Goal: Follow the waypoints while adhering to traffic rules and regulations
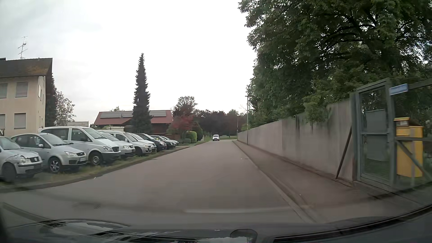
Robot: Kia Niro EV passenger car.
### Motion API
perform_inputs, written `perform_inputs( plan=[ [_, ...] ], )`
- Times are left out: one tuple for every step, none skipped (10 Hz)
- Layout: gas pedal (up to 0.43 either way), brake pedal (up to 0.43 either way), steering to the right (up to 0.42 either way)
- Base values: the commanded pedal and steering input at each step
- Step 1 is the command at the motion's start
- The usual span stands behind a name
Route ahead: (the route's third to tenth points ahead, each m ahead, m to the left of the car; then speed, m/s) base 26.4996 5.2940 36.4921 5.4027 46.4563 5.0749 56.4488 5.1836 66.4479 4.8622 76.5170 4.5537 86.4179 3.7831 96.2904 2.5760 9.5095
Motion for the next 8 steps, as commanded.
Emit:
perform_inputs(
  plan=[
    [0.067,0.0,0.005],
    [0.067,0.0,0.005],
    [0.067,0.0,0.004],
    [0.067,0.0,0.003],
    [0.067,0.0,0.002],
    [0.067,0.0,0.002],
    [0.067,0.0,0.002],
    [0.067,0.0,0.002]
  ],
)
